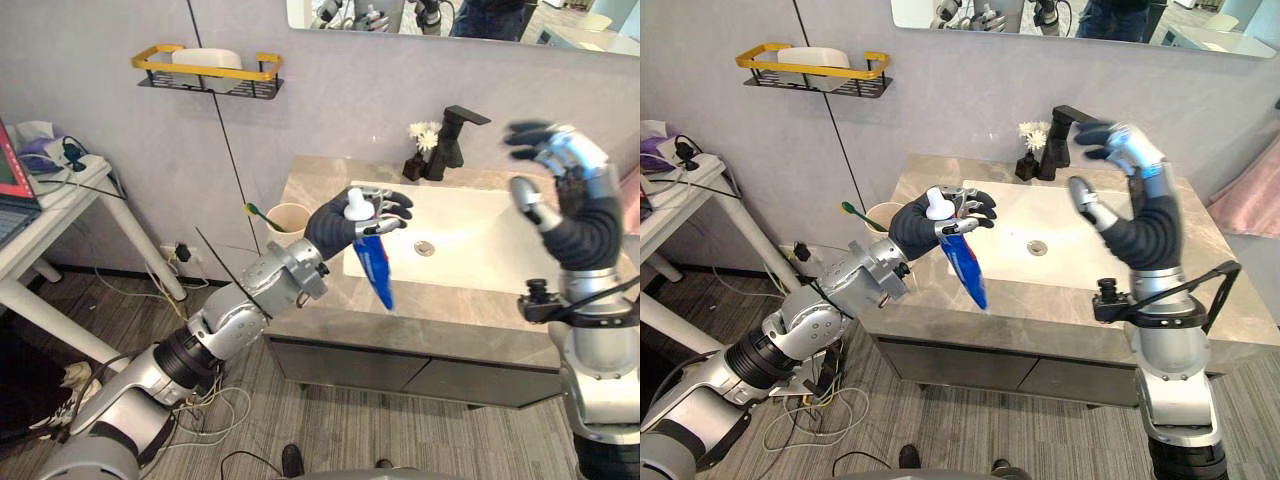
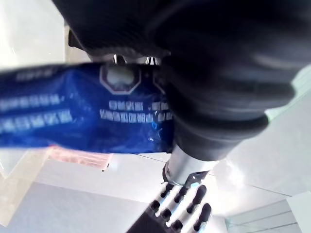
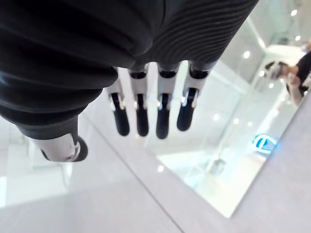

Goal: Organize washtable

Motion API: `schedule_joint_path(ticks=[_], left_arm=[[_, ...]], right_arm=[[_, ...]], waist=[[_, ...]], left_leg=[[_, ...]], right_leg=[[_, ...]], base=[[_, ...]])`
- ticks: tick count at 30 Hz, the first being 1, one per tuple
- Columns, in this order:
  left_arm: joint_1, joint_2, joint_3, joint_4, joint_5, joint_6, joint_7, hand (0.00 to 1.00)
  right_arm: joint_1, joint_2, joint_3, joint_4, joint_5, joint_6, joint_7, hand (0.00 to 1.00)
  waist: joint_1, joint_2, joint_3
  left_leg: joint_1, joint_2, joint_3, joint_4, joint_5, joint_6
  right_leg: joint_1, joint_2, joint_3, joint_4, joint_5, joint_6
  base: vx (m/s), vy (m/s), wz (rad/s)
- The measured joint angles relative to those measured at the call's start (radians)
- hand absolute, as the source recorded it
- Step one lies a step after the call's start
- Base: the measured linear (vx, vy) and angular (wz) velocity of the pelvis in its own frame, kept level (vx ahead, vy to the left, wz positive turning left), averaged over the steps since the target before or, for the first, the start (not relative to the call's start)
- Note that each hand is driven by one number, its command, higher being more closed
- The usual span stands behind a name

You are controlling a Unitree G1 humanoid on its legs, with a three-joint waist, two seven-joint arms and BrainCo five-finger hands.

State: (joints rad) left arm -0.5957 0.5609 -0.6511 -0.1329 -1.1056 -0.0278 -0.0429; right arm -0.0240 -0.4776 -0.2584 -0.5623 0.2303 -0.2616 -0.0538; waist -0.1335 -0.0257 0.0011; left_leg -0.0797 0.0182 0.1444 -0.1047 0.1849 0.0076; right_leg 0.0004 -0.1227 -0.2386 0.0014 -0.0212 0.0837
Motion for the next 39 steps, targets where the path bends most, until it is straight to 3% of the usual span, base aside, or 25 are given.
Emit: schedule_joint_path(ticks=[4,8,16,19,22,25,28,39], left_arm=[[0.0,0.0,0.015,0.0,0.001,0.0,-0.001,1.0],[0.003,0.001,0.069,0.0,0.008,0.001,-0.001,1.0],[0.005,0.012,0.207,0.0,0.02,-0.001,0.002,1.0],[-0.083,0.147,0.247,0.04,0.022,-0.021,0.01,1.0],[-0.233,0.264,0.211,0.101,0.022,-0.029,0.025,1.0],[-0.408,0.388,0.146,0.121,0.022,-0.081,0.022,1.0],[-0.428,0.417,0.146,0.097,0.024,-0.125,0.02,1.0],[-0.362,0.435,0.145,0.085,0.048,-0.134,-0.02,1.0]], right_arm=[[0.016,0.001,-0.135,0.0,0.086,-0.011,-0.013,0.0],[0.016,0.018,-0.182,-0.001,0.115,-0.042,-0.037,0.0],[0.053,0.169,-0.203,0.001,0.125,-0.043,-0.057,0.0],[0.165,0.305,-0.053,0.041,0.225,-0.046,-0.055,0.0],[0.295,0.367,0.137,0.071,0.329,-0.03,-0.023,0.0],[0.412,0.403,0.299,0.114,0.413,0.033,0.07,0.0],[0.428,0.413,0.308,0.158,0.472,0.061,0.116,0.0],[0.431,0.413,0.257,0.162,0.474,0.074,0.146,0.0]], waist=[[-0.004,0.0,0.0],[-0.015,-0.002,-0.001],[-0.017,-0.004,-0.003],[-0.013,-0.004,-0.003],[-0.007,-0.002,-0.003],[0.005,0.007,-0.004],[0.008,0.018,-0.009],[0.007,0.039,-0.019]], left_leg=[[-0.001,0.001,0.007,0.0,-0.002,-0.003],[0.0,0.001,0.01,0.0,0.0,0.0],[0.002,0.002,0.025,0.0,0.0,0.0],[0.003,0.011,0.028,0.0,-0.001,0.0],[0.003,0.016,0.029,0.0,-0.005,-0.006],[0.001,0.017,0.024,0.0,-0.012,-0.008],[0.001,0.013,0.024,0.001,-0.013,-0.007],[0.001,0.016,0.024,0.001,-0.012,-0.006]], right_leg=[[0.0,0.0,0.001,-0.003,0.0,0.001],[-0.001,0.0,0.004,-0.005,0.002,0.003],[-0.005,0.005,0.021,-0.006,0.014,-0.003],[-0.004,0.013,0.023,-0.006,0.015,-0.009],[-0.005,0.017,0.022,-0.005,0.01,-0.02],[-0.004,0.014,0.021,-0.005,0.01,-0.02],[-0.004,0.008,0.019,-0.005,0.01,-0.02],[-0.001,0.011,0.015,-0.007,0.01,-0.02]], base=[[0.0,0.0,0.0],[0.0,0.0,-0.03],[0.01,0.0,-0.05],[0.0,-0.005,-0.01],[0.0,0.0,0.0],[0.0,0.0,0.0],[0.0,0.0,0.0],[0.0,0.003,0.01]])
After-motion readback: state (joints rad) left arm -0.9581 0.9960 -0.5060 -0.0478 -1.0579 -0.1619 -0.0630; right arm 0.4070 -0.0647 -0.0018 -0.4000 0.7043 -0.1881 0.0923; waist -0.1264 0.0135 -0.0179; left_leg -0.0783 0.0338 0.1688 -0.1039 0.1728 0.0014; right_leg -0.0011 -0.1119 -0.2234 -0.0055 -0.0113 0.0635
